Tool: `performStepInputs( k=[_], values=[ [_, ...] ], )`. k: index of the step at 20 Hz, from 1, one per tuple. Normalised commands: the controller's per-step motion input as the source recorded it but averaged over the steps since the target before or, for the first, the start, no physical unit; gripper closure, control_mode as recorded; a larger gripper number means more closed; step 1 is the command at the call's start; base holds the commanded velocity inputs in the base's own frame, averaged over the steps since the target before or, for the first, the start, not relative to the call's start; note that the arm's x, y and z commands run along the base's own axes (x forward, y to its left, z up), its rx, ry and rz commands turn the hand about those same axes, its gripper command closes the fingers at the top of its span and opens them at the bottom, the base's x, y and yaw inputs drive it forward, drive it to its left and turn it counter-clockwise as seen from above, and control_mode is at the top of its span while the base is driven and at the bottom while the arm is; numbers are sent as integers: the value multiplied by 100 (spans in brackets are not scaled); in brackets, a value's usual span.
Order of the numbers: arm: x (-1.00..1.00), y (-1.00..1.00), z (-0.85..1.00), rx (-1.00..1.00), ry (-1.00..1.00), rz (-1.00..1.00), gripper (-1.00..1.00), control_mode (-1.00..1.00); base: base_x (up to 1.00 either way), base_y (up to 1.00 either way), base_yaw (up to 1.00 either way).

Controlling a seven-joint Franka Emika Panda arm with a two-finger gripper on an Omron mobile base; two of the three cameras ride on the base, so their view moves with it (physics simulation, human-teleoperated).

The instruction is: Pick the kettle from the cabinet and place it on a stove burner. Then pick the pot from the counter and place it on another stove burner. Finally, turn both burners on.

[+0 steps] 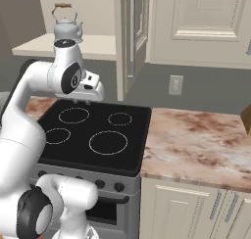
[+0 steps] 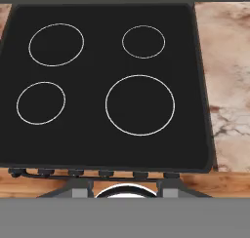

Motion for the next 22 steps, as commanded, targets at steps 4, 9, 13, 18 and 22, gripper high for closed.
performStepInputs(
  k=[4,9,13,18,22],
  values=[
    [0,0,0,0,-1,0,-100,-100,0,0,0],
    [-8,0,1,0,-10,1,-100,-100,0,0,0],
    [-6,11,8,0,-8,2,-100,-100,0,0,0],
    [-11,14,16,0,-11,4,-100,-100,0,0,0],
    [-3,26,19,0,-8,5,-100,-100,0,0,0]
  ],
)
